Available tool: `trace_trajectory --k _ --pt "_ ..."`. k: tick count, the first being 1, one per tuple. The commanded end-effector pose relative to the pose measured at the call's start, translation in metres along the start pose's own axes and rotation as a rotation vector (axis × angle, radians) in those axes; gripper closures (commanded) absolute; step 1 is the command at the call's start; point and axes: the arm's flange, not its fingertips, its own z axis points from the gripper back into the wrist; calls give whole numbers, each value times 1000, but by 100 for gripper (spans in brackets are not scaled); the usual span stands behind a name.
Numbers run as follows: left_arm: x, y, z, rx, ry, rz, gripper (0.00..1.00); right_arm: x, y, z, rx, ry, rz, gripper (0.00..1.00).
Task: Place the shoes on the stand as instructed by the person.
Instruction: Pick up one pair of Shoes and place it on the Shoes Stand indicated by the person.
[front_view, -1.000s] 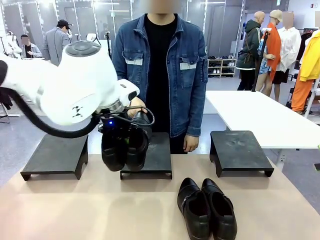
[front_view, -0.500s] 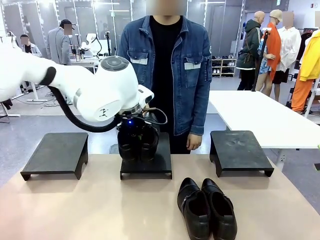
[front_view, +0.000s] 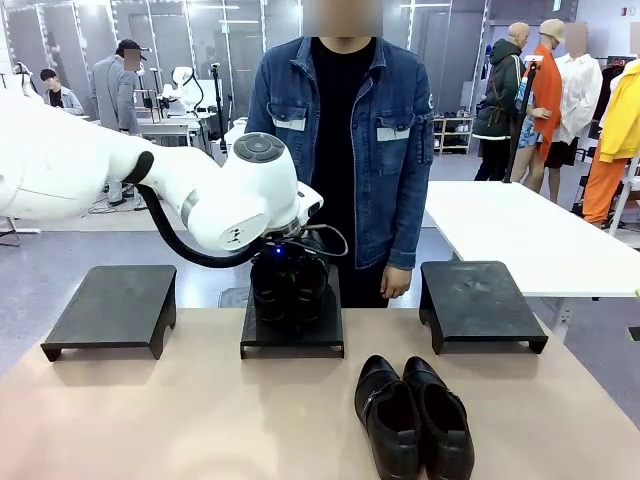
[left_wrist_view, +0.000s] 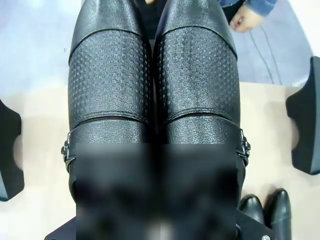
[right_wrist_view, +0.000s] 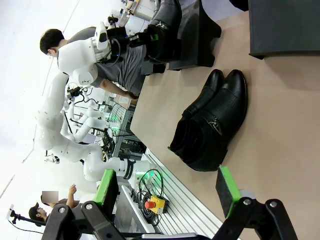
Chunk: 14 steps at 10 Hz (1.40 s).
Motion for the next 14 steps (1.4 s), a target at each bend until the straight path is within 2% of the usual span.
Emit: trace_trajectory --k 1,9,10,11,12,13,14 --pt "10 -6 -4 -3 -47 17 92 -1 1 1 12 -6 8 0" --pt "-1 -10 -32 18 -2 -3 92 -1 1 1 12 -6 8 0" --pt "-1 -10 -31 16 -4 -4 89 -1 1 1 12 -6 8 0" --pt "0 -9 -30 15 -5 -2 58 -1 1 1 12 -6 8 0" --pt "0 -9 -27 15 -7 0 50 -1 1 1 12 -6 8 0" --pt "0 -10 -23 8 -12 -2 20 -1 1 1 12 -6 8 0" --pt "0 -8 -19 7 -15 3 12 -1 1 1 12 -6 8 0"
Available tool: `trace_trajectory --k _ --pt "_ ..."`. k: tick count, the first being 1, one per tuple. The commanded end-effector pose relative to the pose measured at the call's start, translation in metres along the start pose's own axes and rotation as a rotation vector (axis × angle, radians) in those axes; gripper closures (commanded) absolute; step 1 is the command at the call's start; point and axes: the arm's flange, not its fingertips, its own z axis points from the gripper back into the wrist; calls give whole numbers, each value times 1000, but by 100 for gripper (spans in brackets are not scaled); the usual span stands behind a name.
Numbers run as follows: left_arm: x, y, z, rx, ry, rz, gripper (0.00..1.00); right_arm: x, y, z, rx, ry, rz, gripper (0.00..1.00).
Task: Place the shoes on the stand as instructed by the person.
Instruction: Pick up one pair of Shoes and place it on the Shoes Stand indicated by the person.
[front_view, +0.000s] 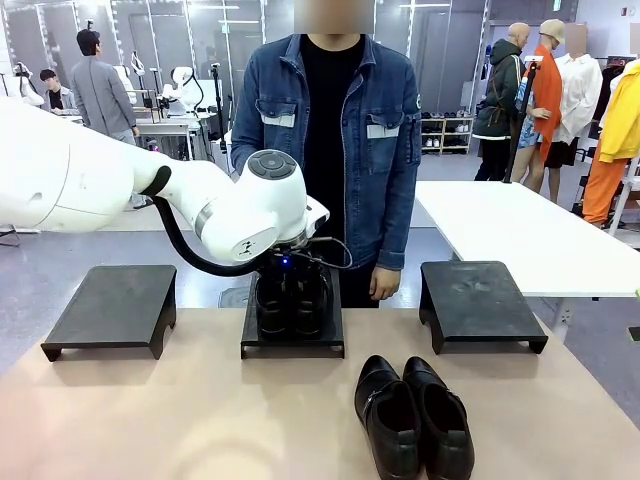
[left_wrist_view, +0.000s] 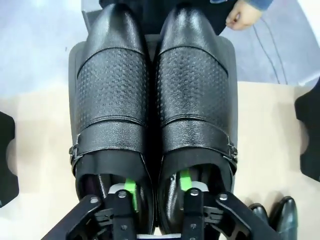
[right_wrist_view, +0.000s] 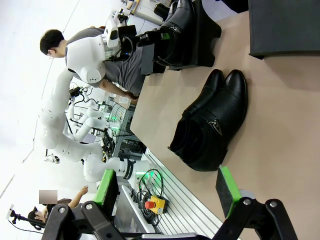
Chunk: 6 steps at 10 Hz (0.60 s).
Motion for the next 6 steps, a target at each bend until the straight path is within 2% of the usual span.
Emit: trace_trajectory --k 1,3,4,5,6 --pt "1 3 12 -17 -24 12 0 -1 1 1 12 -6 8 0" --pt "2 5 22 -15 -7 7 0 -1 1 1 12 -6 8 0" --pt "2 6 24 -8 -1 9 13 -1 1 1 12 -6 8 0" --pt "1 6 27 2 5 10 3 -1 1 1 12 -6 8 0" --pt "0 7 29 0 29 12 0 -1 1 1 12 -6 8 0"
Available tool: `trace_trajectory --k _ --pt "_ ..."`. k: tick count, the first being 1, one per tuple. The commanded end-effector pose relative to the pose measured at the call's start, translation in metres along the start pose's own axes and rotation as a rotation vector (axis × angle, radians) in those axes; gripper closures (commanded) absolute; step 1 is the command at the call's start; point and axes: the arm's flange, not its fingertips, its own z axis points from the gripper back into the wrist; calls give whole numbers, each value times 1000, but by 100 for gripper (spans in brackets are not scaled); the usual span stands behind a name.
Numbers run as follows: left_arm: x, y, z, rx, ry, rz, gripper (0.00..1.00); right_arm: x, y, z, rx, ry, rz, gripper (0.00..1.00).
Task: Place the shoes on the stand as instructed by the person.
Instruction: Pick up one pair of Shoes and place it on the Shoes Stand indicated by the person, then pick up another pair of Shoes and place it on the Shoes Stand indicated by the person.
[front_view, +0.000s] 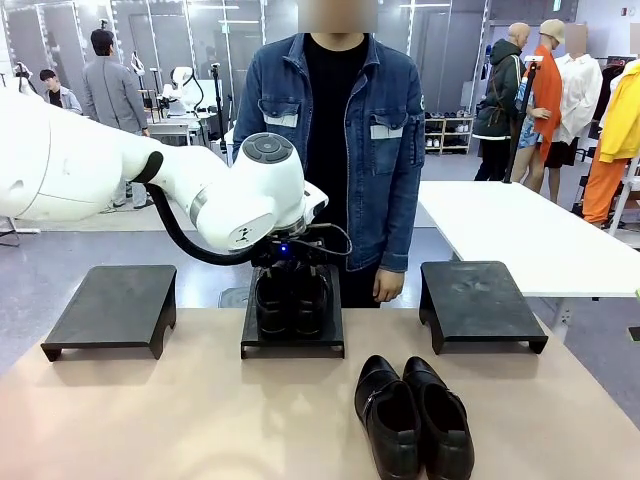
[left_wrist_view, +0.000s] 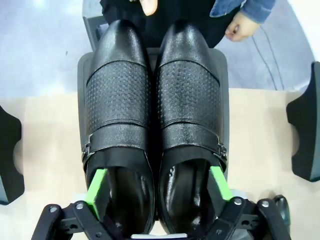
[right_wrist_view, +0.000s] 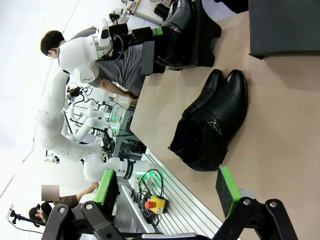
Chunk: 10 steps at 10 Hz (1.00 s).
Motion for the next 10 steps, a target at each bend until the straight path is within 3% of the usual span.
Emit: trace_trajectory --k 1,2,10 --pt "-10 6 8 19 68 -11 0 -1 1 1 12 -6 8 0" --pt "0 0 0 0 0 0 0 -1 1 1 12 -6 8 0" --pt "0 0 0 0 0 0 0 -1 1 1 12 -6 8 0"
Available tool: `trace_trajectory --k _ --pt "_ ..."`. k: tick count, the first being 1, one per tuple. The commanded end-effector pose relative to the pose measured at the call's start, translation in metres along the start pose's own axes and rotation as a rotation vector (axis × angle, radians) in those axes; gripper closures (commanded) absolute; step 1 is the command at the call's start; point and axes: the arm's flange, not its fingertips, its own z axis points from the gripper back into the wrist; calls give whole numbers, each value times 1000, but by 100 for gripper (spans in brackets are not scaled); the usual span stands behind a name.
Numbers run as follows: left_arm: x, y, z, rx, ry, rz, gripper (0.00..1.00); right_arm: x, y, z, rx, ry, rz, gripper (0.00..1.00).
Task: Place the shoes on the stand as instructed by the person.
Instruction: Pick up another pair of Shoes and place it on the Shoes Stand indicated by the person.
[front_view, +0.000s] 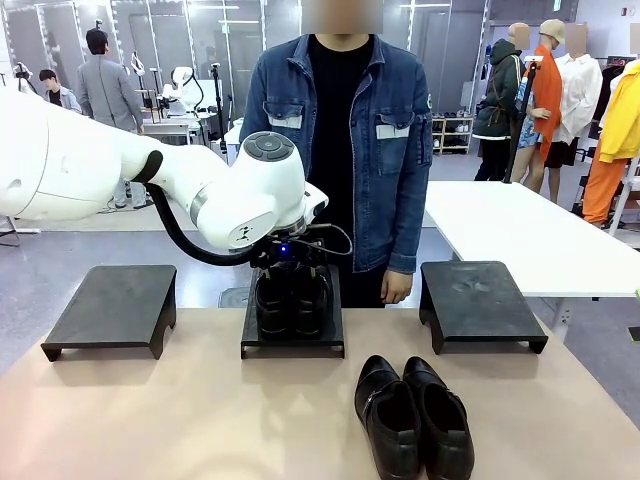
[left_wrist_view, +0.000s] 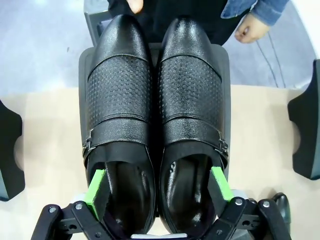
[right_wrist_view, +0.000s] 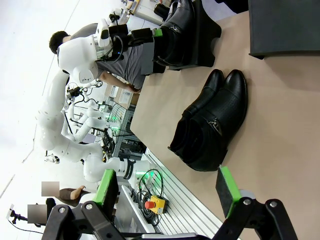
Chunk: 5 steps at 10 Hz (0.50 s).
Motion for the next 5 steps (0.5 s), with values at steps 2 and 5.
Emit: trace_trajectory --k 2,5 --pt "1 0 -1 -5 -12 -3 0 -1 1 1 12 -6 8 0" --pt "11 5 12 -34 22 6 0 -1 1 1 12 -6 8 0"
